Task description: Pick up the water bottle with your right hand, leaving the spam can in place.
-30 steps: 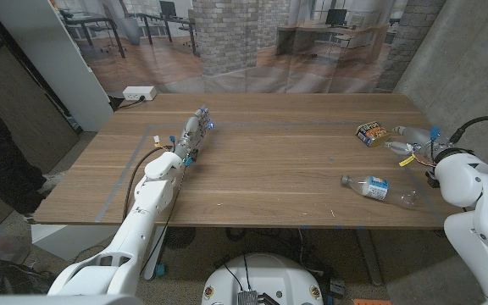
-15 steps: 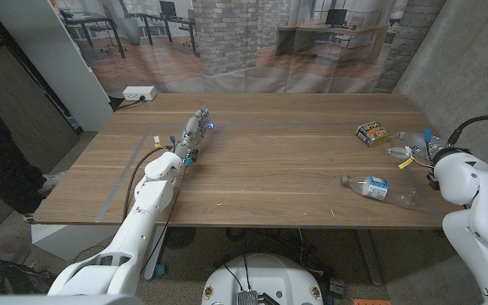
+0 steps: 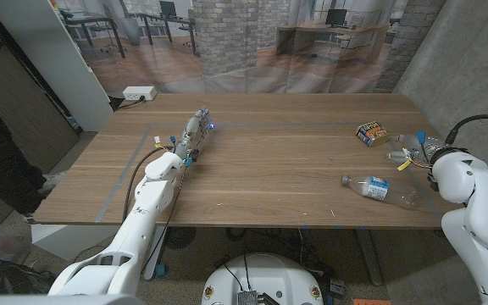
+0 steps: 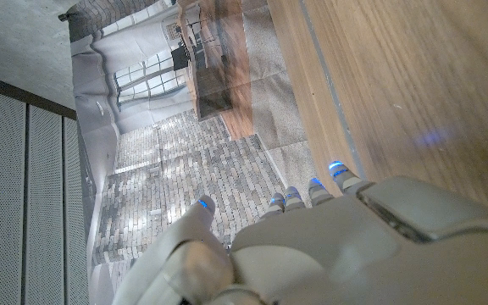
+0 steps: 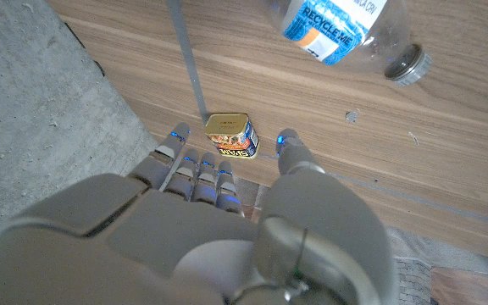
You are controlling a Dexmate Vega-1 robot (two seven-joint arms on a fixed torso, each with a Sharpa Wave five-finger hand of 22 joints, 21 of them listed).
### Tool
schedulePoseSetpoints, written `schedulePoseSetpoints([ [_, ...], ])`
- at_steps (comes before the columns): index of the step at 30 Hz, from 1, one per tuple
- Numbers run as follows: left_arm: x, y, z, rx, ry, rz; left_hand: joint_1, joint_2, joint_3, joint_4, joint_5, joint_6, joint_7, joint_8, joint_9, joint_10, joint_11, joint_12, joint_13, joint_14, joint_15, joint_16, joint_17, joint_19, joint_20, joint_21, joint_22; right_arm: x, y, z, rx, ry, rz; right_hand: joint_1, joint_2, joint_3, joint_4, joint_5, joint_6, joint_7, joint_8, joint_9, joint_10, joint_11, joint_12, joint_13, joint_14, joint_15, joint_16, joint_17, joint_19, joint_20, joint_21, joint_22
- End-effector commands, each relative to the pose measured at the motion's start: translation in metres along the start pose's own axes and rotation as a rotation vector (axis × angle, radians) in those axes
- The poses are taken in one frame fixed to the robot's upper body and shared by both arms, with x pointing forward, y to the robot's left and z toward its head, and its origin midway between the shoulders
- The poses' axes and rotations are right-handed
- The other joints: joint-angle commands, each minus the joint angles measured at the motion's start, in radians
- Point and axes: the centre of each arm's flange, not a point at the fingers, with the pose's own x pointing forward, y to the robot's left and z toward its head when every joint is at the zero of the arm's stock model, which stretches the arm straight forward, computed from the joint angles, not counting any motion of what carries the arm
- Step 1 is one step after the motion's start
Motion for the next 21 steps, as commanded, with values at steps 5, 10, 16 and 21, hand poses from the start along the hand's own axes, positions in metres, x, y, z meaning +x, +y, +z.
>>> schedulePoseSetpoints([
  [5,-0.0001,-0.0008,-0.0015,-0.001,0.003,-0.003,0.006,0.032,-0.002,-0.003,0.001,-0.183,0.001,0.002,0.006,-0.177,0.000,-0.001,0.006,-0.192,0.003,0.000,0.005,-0.092,0.007,-0.003,0.004,-0.0024,0.0050,0.0037,-0.062,0.017,0.058,-0.001,-0.060,-0.031,0.006,0.014,-0.009,-0.005,0.002,0.003,-0.014,-0.005,0.002,0.005,-0.007,0.002,0.001,0.001,0.001,0.011,-0.001,0.002],
  [10,0.0002,-0.0010,-0.0018,-0.002,0.003,-0.004,0.007,0.031,-0.003,-0.004,0.000,-0.184,0.001,0.002,0.006,-0.178,-0.001,-0.002,0.005,-0.193,0.003,0.000,0.005,-0.092,0.007,-0.004,0.004,-0.0037,0.0072,0.0048,-0.083,0.027,0.072,0.001,-0.075,-0.039,0.009,0.019,-0.011,-0.007,0.003,0.003,-0.015,-0.009,0.003,0.006,-0.008,-0.001,0.001,0.001,-0.001,0.009,-0.002,0.002],
  [16,0.0008,-0.0015,-0.0027,-0.002,0.006,-0.006,0.008,0.030,-0.003,-0.006,0.000,-0.184,0.001,0.002,0.006,-0.177,-0.001,-0.001,0.005,-0.193,0.003,0.000,0.004,-0.092,0.007,-0.005,0.004,-0.0050,0.0101,0.0053,-0.095,0.033,0.085,0.005,-0.086,-0.045,0.010,0.024,-0.011,-0.009,0.004,0.003,-0.017,-0.011,0.004,0.006,-0.009,-0.004,0.001,0.002,-0.001,0.008,-0.002,0.002],
  [21,0.0012,-0.0020,-0.0033,-0.001,0.007,-0.009,0.009,0.029,-0.003,-0.007,0.000,-0.184,0.001,0.002,0.006,-0.179,0.000,-0.002,0.005,-0.193,0.003,0.000,0.004,-0.092,0.006,-0.005,0.004,-0.0067,0.0117,0.0065,-0.115,0.040,0.097,0.020,-0.103,-0.052,0.010,0.033,-0.028,-0.009,0.000,0.003,-0.027,-0.016,0.003,0.006,-0.014,-0.008,0.001,0.002,-0.003,0.002,-0.002,0.002],
])
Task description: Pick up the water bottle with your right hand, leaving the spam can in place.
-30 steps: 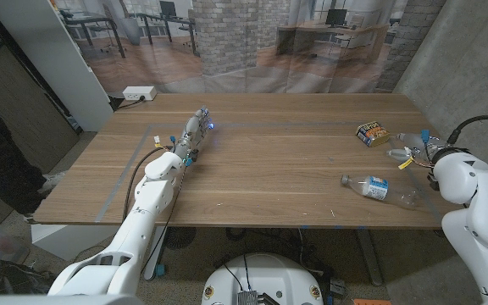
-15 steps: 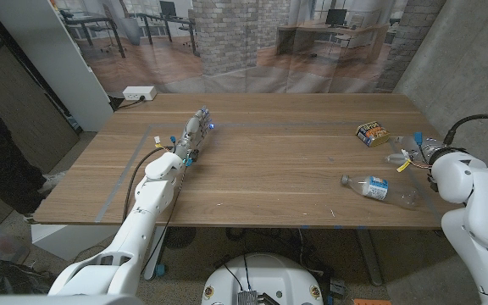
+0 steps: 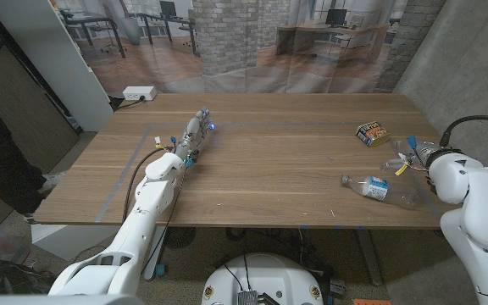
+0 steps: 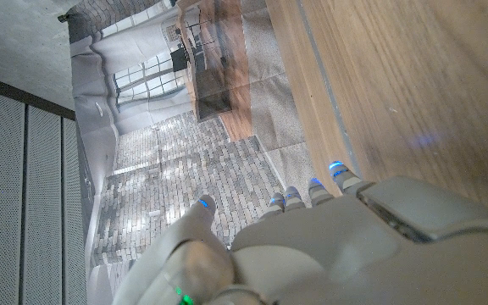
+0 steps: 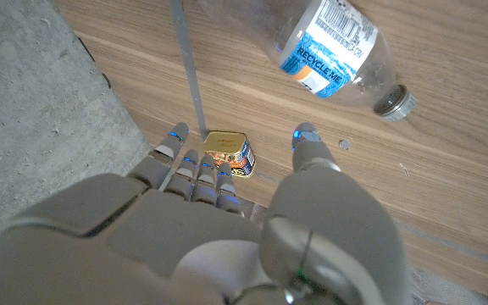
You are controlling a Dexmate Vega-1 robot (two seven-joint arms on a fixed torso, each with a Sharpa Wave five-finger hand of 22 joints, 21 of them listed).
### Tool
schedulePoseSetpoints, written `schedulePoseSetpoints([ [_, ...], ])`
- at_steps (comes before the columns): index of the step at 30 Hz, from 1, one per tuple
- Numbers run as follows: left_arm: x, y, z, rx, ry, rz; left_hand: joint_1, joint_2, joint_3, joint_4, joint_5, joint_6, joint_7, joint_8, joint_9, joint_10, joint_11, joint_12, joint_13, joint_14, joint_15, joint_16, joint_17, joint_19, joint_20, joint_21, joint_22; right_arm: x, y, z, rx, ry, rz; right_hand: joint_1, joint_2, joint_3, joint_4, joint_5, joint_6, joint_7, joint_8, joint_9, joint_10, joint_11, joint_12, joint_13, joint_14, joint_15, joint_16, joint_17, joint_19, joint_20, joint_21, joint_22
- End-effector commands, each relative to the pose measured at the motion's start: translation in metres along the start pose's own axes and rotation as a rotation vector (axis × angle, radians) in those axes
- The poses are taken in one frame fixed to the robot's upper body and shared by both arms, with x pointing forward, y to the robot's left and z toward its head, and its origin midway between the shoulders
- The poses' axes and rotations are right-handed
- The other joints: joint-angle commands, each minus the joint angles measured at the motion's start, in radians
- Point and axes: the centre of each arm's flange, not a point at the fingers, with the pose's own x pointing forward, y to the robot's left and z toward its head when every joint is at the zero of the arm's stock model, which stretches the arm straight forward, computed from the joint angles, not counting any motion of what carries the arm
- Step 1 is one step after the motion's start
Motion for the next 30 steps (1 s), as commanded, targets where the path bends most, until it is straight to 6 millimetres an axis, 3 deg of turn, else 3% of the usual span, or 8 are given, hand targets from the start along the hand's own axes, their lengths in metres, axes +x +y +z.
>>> schedulePoseSetpoints([
  [1,0.001,-0.001,-0.001,-0.001,0.003,-0.005,0.005,0.025,0.001,-0.003,0.000,-0.184,0.001,0.002,0.006,-0.179,-0.001,-0.002,0.005,-0.193,0.003,0.000,0.004,-0.092,0.006,-0.006,0.004,-0.003,0.005,0.003,-0.042,0.017,0.036,0.017,-0.022,-0.009,-0.001,0.013,-0.022,0.001,0.000,0.003,-0.012,-0.006,0.003,0.006,-0.005,-0.011,0.001,0.002,-0.001,-0.011,-0.003,0.002],
  [30,0.003,-0.002,-0.002,0.002,0.008,-0.008,0.011,0.019,-0.001,-0.009,0.000,-0.186,0.000,0.002,0.006,-0.181,0.000,-0.002,0.005,-0.195,0.002,-0.001,0.004,-0.092,0.006,-0.010,0.004,0.000,0.012,0.023,-0.148,-0.020,0.120,0.084,-0.061,-0.040,0.013,0.051,-0.070,0.000,0.001,0.005,-0.046,-0.016,0.006,0.008,-0.041,-0.023,0.000,0.003,-0.023,-0.018,-0.004,0.003],
])
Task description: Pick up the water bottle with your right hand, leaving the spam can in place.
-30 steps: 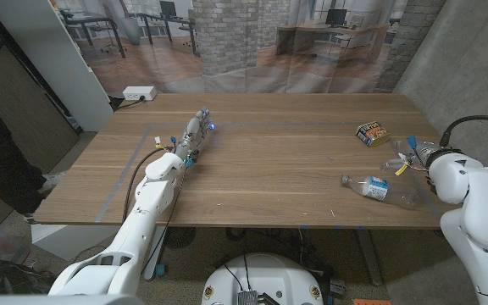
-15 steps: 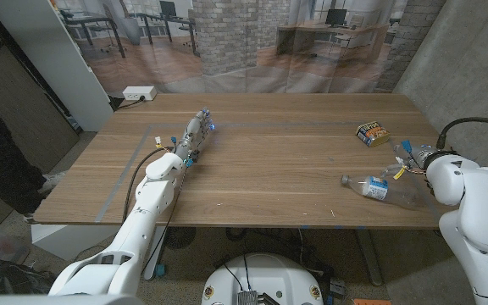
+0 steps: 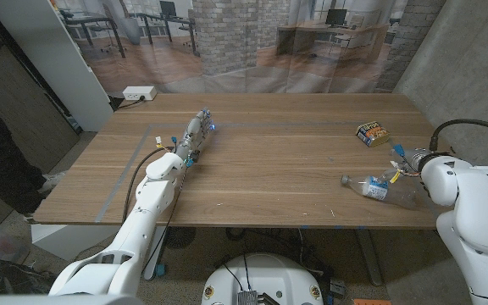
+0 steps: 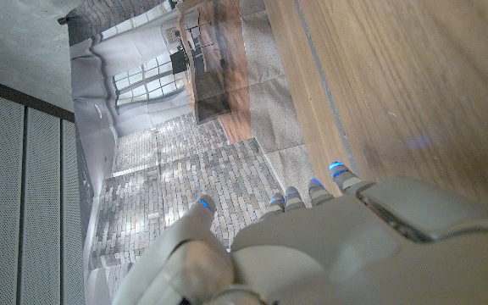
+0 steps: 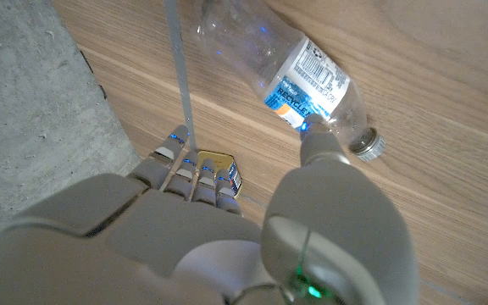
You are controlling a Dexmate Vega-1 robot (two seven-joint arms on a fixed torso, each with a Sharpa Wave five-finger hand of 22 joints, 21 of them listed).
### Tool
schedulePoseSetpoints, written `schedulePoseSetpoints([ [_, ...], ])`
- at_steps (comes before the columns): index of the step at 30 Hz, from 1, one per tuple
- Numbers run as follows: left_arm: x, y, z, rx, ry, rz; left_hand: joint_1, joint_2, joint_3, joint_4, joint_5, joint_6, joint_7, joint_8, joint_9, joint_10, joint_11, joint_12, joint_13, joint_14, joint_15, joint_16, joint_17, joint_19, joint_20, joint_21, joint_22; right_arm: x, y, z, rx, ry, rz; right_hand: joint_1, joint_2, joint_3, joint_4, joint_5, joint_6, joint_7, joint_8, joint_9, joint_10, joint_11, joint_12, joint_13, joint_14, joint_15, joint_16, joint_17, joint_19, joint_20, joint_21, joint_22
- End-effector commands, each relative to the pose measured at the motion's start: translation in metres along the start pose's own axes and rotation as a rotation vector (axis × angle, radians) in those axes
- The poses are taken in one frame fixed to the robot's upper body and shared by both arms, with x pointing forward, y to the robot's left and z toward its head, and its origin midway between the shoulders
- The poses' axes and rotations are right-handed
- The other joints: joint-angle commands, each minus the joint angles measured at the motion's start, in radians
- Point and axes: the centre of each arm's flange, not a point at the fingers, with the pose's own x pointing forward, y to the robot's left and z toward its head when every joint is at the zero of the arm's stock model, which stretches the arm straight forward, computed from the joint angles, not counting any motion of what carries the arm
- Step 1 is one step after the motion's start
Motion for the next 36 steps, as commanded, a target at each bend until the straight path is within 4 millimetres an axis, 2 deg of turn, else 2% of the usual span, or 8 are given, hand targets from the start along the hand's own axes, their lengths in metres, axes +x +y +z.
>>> schedulePoseSetpoints([
  [1,0.001,0.000,-0.001,0.000,0.004,-0.001,0.007,0.015,0.003,-0.005,0.000,-0.186,0.000,0.002,0.006,-0.181,0.000,-0.002,0.005,-0.195,0.002,-0.001,0.004,-0.092,0.006,-0.003,0.004,0.005,-0.002,0.012,-0.055,-0.025,0.035,0.015,-0.002,-0.006,0.001,0.008,-0.009,0.003,0.001,0.005,-0.005,-0.001,0.005,0.003,-0.007,0.000,0.000,0.003,-0.002,0.003,-0.004,0.003],
  [19,0.002,0.001,-0.003,-0.001,0.009,0.004,0.010,0.013,0.002,-0.008,-0.001,-0.188,-0.001,0.002,0.006,-0.181,0.001,-0.002,0.005,-0.195,0.001,-0.001,0.004,-0.092,0.005,-0.007,0.004,0.009,-0.015,0.019,-0.166,-0.054,0.109,0.042,-0.002,-0.020,0.009,0.023,0.005,0.002,0.011,0.006,0.003,-0.005,0.012,0.004,-0.009,-0.003,0.004,0.003,-0.003,0.003,-0.001,0.003],
  [27,0.004,0.000,-0.004,0.001,0.011,0.002,0.010,0.011,0.001,-0.009,-0.001,-0.188,-0.001,0.001,0.006,-0.183,-0.001,-0.002,0.005,-0.195,0.001,-0.001,0.004,-0.092,0.005,-0.008,0.004,0.011,-0.013,0.018,-0.170,-0.053,0.168,0.051,-0.003,-0.030,0.014,0.029,0.012,0.007,0.014,0.006,0.028,0.002,0.021,0.005,0.012,-0.008,0.012,0.003,0.008,0.004,0.003,0.003],
  [36,0.006,-0.001,-0.003,0.004,0.010,0.000,0.012,0.009,0.000,-0.010,-0.001,-0.189,-0.002,0.001,0.006,-0.181,-0.002,-0.002,0.005,-0.196,0.000,-0.001,0.004,-0.091,0.006,-0.009,0.004,0.015,-0.006,0.023,-0.181,-0.071,0.225,0.058,-0.006,-0.047,0.020,0.036,0.045,0.006,0.024,0.007,0.059,-0.001,0.028,0.006,0.046,-0.019,0.019,0.004,0.027,-0.009,0.007,0.004],
])
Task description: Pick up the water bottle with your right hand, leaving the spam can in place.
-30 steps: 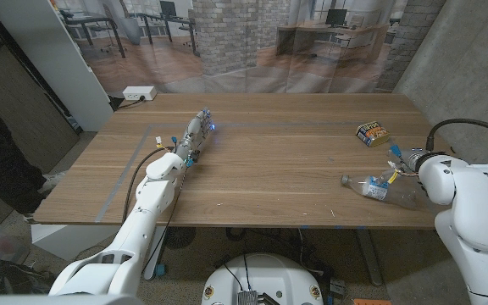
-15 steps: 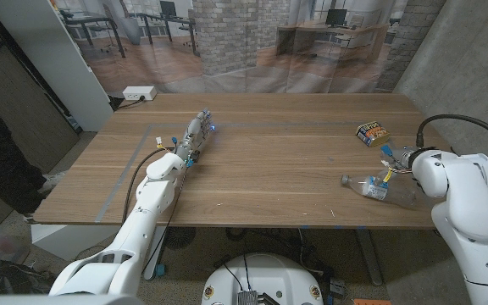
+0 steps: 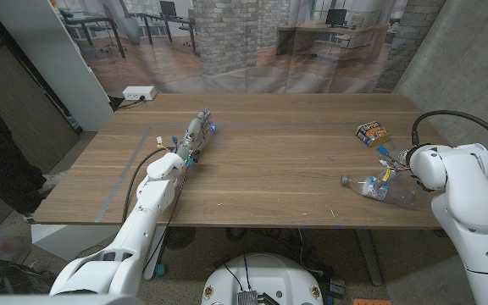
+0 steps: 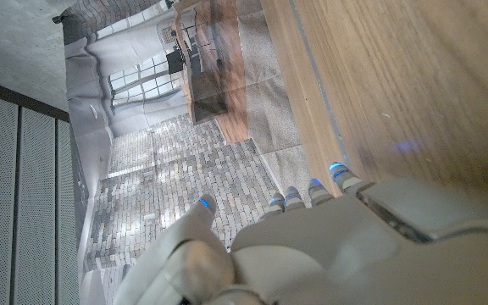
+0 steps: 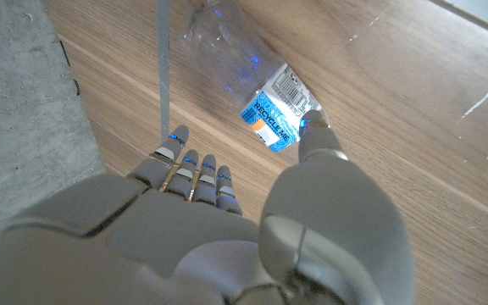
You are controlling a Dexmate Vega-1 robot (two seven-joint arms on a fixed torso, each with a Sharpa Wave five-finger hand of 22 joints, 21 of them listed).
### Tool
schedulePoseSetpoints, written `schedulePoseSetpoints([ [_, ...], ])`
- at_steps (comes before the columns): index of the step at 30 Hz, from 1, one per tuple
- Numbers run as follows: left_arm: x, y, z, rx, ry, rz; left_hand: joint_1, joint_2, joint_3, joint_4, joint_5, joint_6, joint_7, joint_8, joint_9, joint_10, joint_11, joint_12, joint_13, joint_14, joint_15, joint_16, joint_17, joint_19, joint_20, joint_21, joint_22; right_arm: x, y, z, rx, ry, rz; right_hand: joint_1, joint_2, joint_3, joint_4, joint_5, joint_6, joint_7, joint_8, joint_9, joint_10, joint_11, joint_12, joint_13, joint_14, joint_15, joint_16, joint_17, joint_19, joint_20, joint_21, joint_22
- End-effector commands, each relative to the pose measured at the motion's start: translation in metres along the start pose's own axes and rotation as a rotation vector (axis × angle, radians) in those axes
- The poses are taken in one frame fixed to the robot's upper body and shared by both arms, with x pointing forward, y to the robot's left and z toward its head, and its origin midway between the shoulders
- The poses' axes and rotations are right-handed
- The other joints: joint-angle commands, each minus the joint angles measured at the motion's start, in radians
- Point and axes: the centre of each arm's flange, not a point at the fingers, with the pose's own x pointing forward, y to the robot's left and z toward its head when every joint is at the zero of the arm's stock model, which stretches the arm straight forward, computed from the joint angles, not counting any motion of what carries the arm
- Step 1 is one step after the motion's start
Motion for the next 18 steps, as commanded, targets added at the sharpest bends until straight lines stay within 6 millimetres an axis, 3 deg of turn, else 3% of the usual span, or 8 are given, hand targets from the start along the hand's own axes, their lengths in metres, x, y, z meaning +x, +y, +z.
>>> schedulePoseSetpoints([
  [1,0.003,-0.002,0.001,0.006,-0.001,-0.003,0.012,0.009,0.002,-0.008,-0.001,-0.189,-0.002,0.001,0.006,-0.182,-0.002,-0.002,0.005,-0.196,0.000,-0.001,0.004,-0.091,0.005,-0.001,0.004,0.007,0.001,0.005,-0.024,-0.019,0.067,0.015,-0.002,-0.010,0.004,0.007,0.021,0.005,0.013,0.002,0.016,-0.001,0.005,0.004,0.014,0.003,0.006,0.002,0.015,-0.003,0.007,0.001],
  [18,0.000,0.000,0.003,0.010,0.000,0.005,0.013,0.007,0.000,-0.009,-0.001,-0.189,-0.002,0.002,0.006,-0.183,-0.002,-0.002,0.005,-0.196,0.001,-0.001,0.004,-0.091,0.005,-0.004,0.004,0.022,0.010,0.015,-0.064,-0.013,0.073,0.035,0.007,-0.022,0.007,0.015,0.031,-0.010,0.011,0.003,0.015,-0.006,-0.001,0.005,0.013,-0.005,0.000,0.002,0.017,-0.013,0.005,0.002],
])
